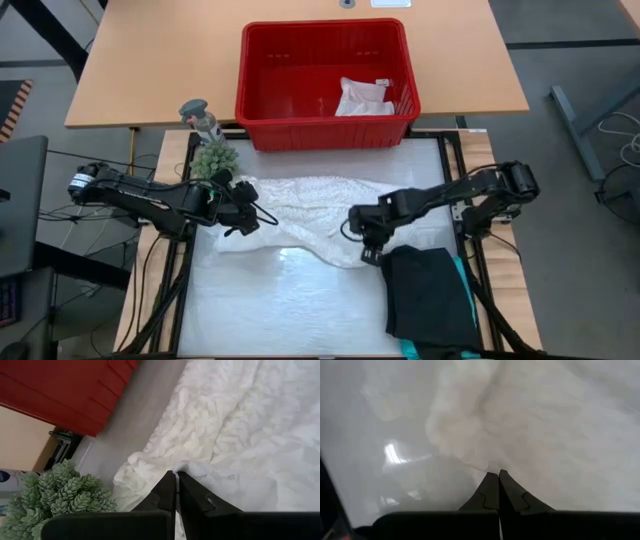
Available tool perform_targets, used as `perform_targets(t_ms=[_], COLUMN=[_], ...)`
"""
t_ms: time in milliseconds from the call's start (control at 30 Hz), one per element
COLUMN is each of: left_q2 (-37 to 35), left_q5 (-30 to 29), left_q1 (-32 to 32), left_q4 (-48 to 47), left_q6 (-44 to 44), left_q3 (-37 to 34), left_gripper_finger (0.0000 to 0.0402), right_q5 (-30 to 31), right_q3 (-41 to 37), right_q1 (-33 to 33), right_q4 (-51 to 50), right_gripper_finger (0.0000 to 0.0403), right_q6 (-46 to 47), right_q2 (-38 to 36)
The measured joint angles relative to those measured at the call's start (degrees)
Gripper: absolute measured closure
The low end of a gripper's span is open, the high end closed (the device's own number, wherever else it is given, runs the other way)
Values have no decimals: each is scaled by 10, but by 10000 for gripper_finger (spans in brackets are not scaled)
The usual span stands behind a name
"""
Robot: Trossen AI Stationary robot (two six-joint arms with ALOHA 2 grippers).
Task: Fold Laundry from Bin
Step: Fold the white t-shirt
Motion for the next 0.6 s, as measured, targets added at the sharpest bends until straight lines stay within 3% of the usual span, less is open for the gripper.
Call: perform_targets(t_ms=[467, 600], left_q2=[0, 1], left_q5=[0, 27], left_q1=[105, 143], left_q4=[56, 60], left_q6=[79, 100], left_q3=[0, -1], left_gripper_finger=[401, 401], right_q5=[7, 20], right_q3=[0, 0], right_q1=[-78, -109], right_q4=[-121, -137], right_gripper_finger=[387, 387], right_q6=[-71, -89], right_q2=[-15, -16])
